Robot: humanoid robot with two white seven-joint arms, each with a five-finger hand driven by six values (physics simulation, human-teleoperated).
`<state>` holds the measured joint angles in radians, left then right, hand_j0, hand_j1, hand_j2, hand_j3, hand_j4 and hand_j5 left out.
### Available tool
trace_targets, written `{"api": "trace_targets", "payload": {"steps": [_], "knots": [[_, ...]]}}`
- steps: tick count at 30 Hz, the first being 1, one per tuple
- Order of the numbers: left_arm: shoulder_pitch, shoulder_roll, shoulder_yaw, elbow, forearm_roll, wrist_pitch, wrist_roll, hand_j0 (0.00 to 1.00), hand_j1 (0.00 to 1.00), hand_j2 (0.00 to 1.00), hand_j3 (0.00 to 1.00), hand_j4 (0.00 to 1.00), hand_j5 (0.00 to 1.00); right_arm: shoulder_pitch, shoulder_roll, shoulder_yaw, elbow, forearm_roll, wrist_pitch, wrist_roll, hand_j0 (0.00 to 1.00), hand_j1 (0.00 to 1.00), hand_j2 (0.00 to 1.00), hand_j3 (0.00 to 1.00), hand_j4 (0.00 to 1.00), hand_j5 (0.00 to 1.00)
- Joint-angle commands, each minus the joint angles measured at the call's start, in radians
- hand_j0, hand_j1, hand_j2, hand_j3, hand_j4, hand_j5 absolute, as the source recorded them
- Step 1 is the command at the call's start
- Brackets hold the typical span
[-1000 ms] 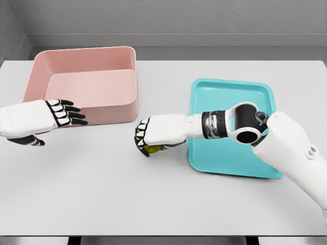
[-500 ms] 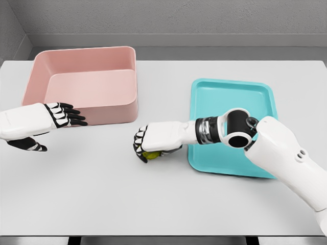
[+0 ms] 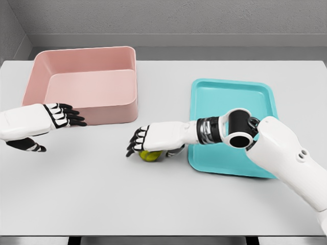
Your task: Put the tennis from the blue tray into the pink basket with both arms
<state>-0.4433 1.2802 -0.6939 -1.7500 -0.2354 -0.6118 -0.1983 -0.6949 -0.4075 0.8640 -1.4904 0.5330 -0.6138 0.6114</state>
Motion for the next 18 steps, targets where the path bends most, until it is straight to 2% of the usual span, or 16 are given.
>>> {"api": "trace_targets", "payload": {"steps": [1, 5, 8, 9, 10, 12, 14, 16, 18], "knots": [[-0.002, 0.002, 0.001, 0.0, 0.007, 0.001, 0.0, 1.0, 1.0, 1.0, 1.0, 1.0, 1.0, 0.0, -0.022, -0.051, -0.022, -0.008, 0.003, 0.0, 1.0, 1.0, 1.0, 1.0, 1.0, 1.0], [0.0, 0.002, 0.001, 0.0, 0.005, 0.001, 0.0, 1.0, 1.0, 1.0, 1.0, 1.0, 1.0, 0.015, -0.096, -0.151, -0.125, -0.013, 0.003, 0.0, 1.0, 1.0, 1.0, 1.0, 1.0, 1.0], [0.002, -0.01, -0.003, 0.0, -0.002, 0.001, 0.0, 1.0, 1.0, 1.0, 1.0, 1.0, 1.0, 0.072, -0.162, -0.278, -0.251, -0.024, 0.003, 0.0, 1.0, 1.0, 1.0, 1.0, 1.0, 1.0], [0.002, -0.016, -0.006, -0.002, -0.01, 0.001, -0.001, 1.0, 1.0, 1.0, 1.0, 1.0, 1.0, 0.106, -0.188, -0.371, -0.268, -0.041, 0.003, 0.0, 1.0, 1.0, 1.0, 1.0, 1.0, 1.0], [0.003, -0.036, -0.006, -0.002, -0.021, 0.001, -0.001, 1.0, 1.0, 1.0, 1.0, 1.0, 1.0, 0.123, -0.192, -0.431, -0.268, -0.07, 0.003, 0.0, 1.0, 1.0, 1.0, 1.0, 1.0, 1.0], [0.003, -0.055, -0.006, -0.006, -0.039, 0.001, -0.003, 1.0, 1.0, 1.0, 1.0, 1.0, 1.0, 0.173, -0.251, -0.562, -0.269, -0.203, 0.003, 0.0, 1.0, 1.0, 1.0, 1.0, 1.0, 1.0], [0.003, -0.079, -0.006, -0.008, -0.061, 0.001, -0.003, 1.0, 1.0, 1.0, 1.0, 1.0, 1.0, 0.216, -0.281, -0.646, -0.269, -0.32, 0.003, 0.0, 1.0, 1.0, 1.0, 1.0, 1.0, 1.0], [0.002, -0.11, -0.007, -0.011, -0.087, 0.001, -0.003, 1.0, 1.0, 1.0, 1.0, 1.0, 1.0, 0.276, -0.286, -0.72, -0.268, -0.35, 0.003, 0.0, 1.0, 1.0, 1.0, 1.0, 1.0, 1.0], [0.0, -0.157, -0.009, -0.013, -0.116, 0.001, -0.013, 1.0, 1.0, 1.0, 1.0, 1.0, 1.0, 0.334, -0.281, -0.755, -0.268, -0.352, 0.003, 0.0, 1.0, 1.0, 1.0, 1.0, 1.0, 1.0]]}}
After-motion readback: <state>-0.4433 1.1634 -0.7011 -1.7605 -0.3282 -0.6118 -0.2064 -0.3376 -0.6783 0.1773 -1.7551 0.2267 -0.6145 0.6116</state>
